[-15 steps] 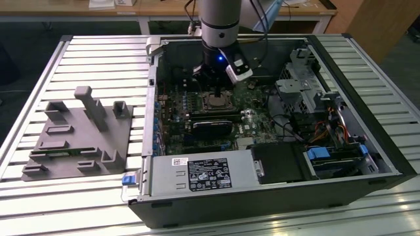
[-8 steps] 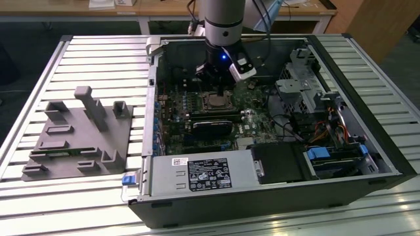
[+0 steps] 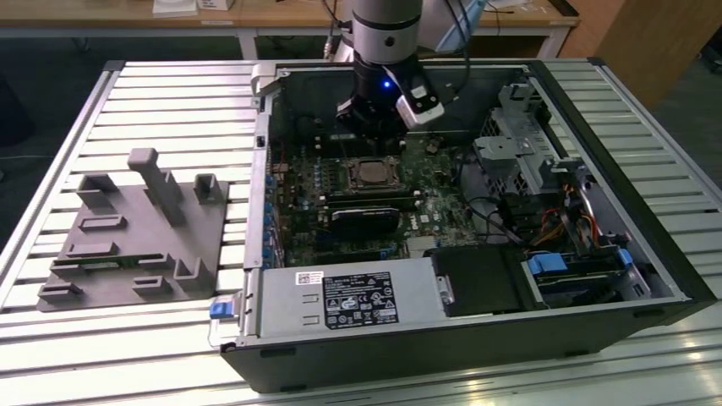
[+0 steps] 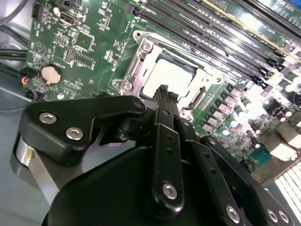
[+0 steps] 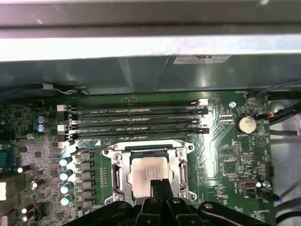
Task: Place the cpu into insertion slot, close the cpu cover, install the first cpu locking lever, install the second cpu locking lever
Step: 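Close the cpu cover, then install the first cpu locking lever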
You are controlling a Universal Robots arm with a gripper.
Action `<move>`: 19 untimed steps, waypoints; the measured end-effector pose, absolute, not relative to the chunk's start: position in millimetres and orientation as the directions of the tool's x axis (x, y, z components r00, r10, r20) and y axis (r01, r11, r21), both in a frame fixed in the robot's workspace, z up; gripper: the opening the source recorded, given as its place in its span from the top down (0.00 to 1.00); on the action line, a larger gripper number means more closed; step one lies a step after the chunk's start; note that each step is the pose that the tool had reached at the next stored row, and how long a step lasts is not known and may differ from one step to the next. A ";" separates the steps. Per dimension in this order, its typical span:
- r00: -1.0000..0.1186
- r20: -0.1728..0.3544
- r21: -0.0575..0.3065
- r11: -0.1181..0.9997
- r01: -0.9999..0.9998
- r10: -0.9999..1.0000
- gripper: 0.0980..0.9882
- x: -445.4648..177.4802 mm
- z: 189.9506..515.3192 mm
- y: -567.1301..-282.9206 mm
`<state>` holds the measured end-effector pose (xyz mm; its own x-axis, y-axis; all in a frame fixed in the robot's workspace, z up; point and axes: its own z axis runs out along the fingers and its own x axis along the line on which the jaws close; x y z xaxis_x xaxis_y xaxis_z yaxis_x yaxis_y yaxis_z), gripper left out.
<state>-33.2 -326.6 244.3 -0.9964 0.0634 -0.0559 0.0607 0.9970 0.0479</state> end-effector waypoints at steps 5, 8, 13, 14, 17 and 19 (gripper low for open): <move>-0.996 -0.056 0.048 0.997 0.061 0.063 0.99 -33.2 245.7 -326.6; -0.996 -0.056 0.048 0.997 0.061 0.063 0.99 -33.2 245.7 -326.6; -0.996 -0.056 0.048 0.997 0.061 0.063 0.99 -33.3 245.9 -326.6; -0.996 -0.056 0.048 0.997 0.061 0.063 0.99 -33.6 245.9 -326.6; -0.996 -0.056 0.048 0.997 0.061 0.063 0.99 -35.7 245.9 -326.6; -0.996 -0.056 0.048 0.997 0.061 0.063 0.99 -39.9 245.9 -326.7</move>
